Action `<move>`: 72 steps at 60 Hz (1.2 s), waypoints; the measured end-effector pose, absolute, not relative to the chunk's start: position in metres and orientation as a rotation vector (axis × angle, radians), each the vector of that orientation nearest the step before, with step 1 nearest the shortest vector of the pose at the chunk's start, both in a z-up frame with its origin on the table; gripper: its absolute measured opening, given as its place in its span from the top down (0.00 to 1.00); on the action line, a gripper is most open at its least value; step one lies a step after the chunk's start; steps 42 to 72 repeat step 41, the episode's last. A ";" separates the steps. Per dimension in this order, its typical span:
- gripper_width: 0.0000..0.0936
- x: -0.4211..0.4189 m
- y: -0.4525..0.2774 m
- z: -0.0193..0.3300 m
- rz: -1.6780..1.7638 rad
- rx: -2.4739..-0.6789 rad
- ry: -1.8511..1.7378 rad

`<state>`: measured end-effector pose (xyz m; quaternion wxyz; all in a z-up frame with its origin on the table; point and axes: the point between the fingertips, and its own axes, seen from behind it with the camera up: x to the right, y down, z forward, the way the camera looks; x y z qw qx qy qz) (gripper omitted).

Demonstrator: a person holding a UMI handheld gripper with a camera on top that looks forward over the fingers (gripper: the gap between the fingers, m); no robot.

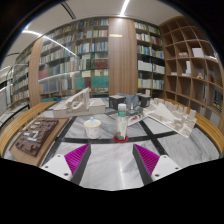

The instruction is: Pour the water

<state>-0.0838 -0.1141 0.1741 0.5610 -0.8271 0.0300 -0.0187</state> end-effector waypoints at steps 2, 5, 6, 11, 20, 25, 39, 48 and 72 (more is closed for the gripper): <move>0.08 -0.089 -0.135 0.179 -0.041 -1.952 0.078; 0.08 -0.097 -0.163 0.184 -0.039 -1.963 0.060; 0.08 -0.101 -0.173 0.187 -0.043 -1.962 0.056; 0.09 -0.110 -0.215 0.198 -0.072 -1.955 0.033; 0.08 -0.119 -0.267 0.209 -0.097 -1.962 0.007; 0.09 -0.118 -0.285 0.214 -0.101 -1.954 0.023; 0.08 -0.105 -0.308 0.225 -0.185 -1.925 0.003; 0.09 -0.103 -0.308 0.228 -0.185 -1.918 0.007; 0.09 -0.103 -0.308 0.228 -0.185 -1.918 0.007</move>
